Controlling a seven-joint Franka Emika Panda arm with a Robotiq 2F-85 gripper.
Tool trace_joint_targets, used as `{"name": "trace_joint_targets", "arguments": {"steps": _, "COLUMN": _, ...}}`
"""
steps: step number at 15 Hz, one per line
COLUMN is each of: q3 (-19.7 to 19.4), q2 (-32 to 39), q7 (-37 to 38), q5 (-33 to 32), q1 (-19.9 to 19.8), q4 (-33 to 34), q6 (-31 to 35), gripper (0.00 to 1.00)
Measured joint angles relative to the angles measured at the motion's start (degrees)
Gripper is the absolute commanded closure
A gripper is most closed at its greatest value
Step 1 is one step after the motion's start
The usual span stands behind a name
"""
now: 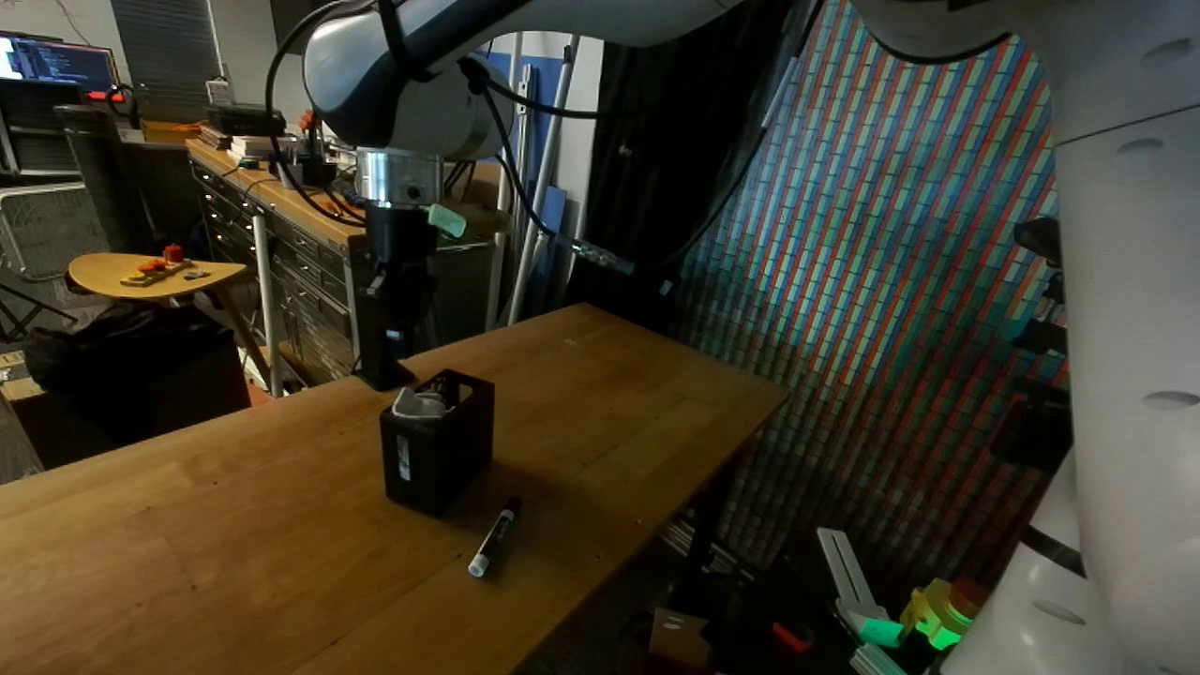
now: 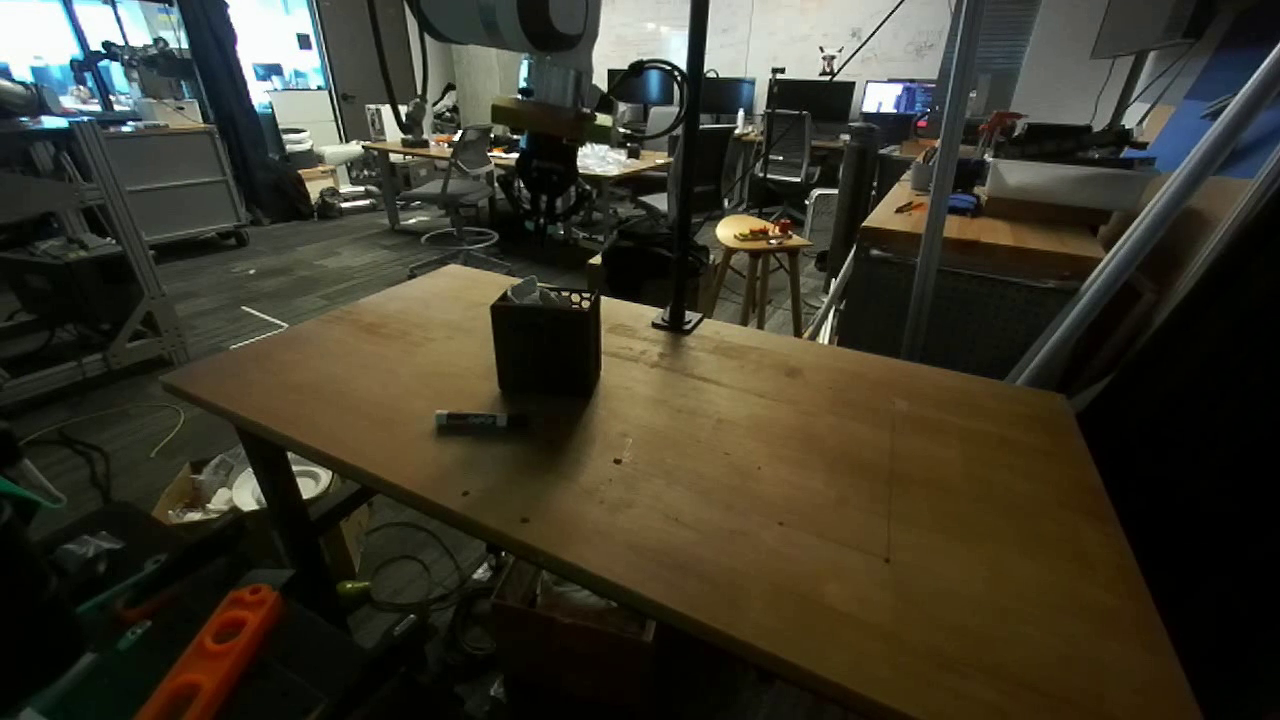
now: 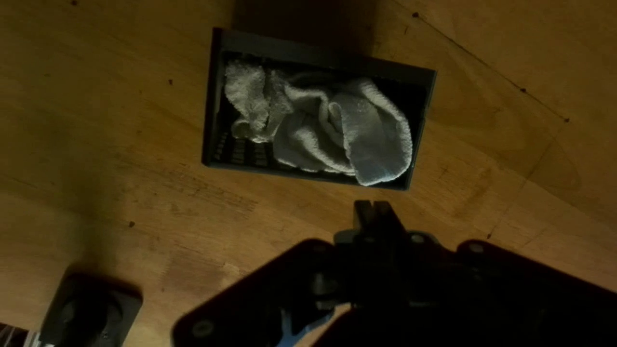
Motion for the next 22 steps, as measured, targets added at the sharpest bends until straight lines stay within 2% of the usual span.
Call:
{"name": "trace_joint_targets", "arguments": {"steps": 7, "q3": -0.1, "q2": 0.3, "q7": -0.3, "q5": -2.4, "q1": 0.1, "q4": -0.8, "q6": 1.7, "gripper": 0.91}}
{"name": "trace_joint_targets", "arguments": {"steps": 22, "q3": -0.3, "q2": 0.0, "q7": -0.2, "q5": -2.5, "q1": 0.1, "q4": -5.9, "q6": 6.0, "gripper": 0.92}}
